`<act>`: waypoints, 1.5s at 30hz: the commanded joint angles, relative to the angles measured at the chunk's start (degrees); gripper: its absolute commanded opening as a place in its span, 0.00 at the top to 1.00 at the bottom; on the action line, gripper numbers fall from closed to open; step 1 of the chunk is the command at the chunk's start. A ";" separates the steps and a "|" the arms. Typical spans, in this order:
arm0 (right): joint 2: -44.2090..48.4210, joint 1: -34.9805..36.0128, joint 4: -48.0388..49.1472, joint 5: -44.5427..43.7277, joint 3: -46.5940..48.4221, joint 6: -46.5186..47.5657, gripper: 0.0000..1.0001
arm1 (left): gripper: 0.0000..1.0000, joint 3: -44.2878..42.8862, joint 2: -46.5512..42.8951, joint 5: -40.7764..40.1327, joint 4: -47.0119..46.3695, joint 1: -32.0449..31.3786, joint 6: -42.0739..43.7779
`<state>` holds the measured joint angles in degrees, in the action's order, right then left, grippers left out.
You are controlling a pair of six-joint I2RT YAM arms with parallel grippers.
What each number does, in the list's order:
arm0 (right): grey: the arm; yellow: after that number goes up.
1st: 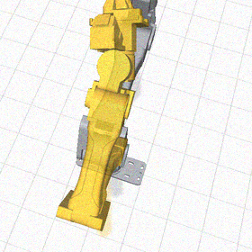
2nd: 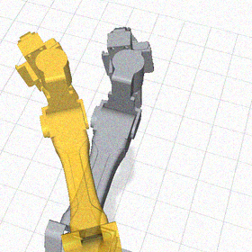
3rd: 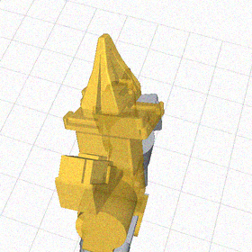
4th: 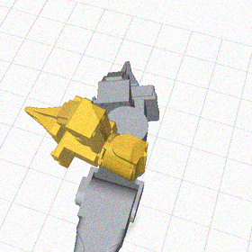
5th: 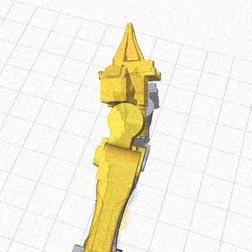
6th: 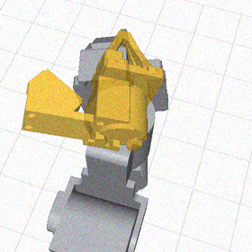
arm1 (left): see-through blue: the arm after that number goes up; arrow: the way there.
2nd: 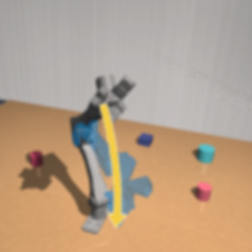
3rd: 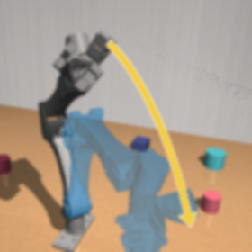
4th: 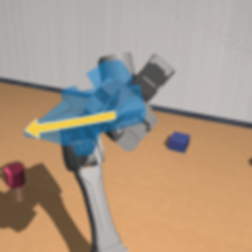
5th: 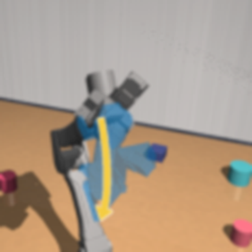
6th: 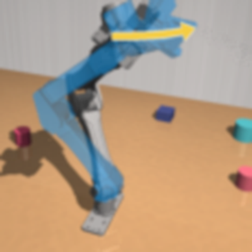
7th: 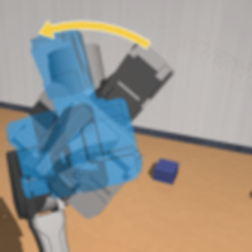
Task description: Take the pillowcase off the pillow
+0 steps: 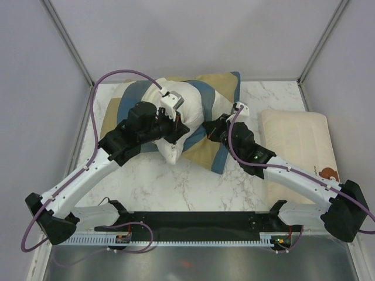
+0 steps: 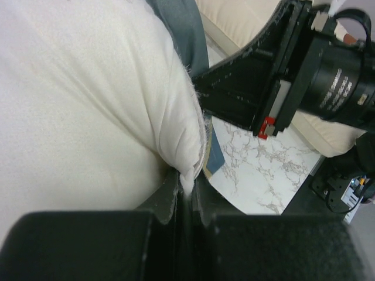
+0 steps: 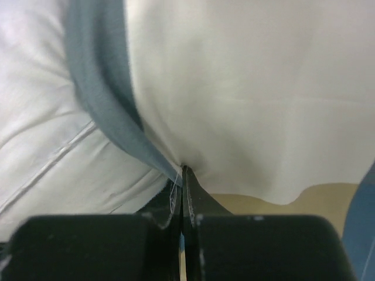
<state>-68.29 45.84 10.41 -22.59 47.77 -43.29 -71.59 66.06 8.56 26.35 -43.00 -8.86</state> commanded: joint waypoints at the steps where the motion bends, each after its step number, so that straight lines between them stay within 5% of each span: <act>1: 0.08 -9.44 -6.98 -24.69 1.45 2.94 1.00 | 0.98 0.74 -8.05 6.48 8.54 -2.26 -3.88; 21: -3.16 -24.65 -8.48 -20.93 14.98 12.61 1.00 | 0.98 16.92 -4.80 16.13 17.16 -2.61 -0.72; 36: -9.48 -38.01 -12.26 -13.10 27.20 14.55 1.00 | 0.98 13.41 -4.01 25.19 19.97 -4.54 -0.72; 45: -7.31 -40.22 -11.92 -2.49 27.12 13.49 1.00 | 0.98 11.84 -2.43 22.21 18.40 -5.07 -1.50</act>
<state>-80.03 4.16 -10.13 -23.03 72.60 -31.31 -58.00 63.51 28.62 40.86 -47.77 -8.78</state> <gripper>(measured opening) 0.007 0.026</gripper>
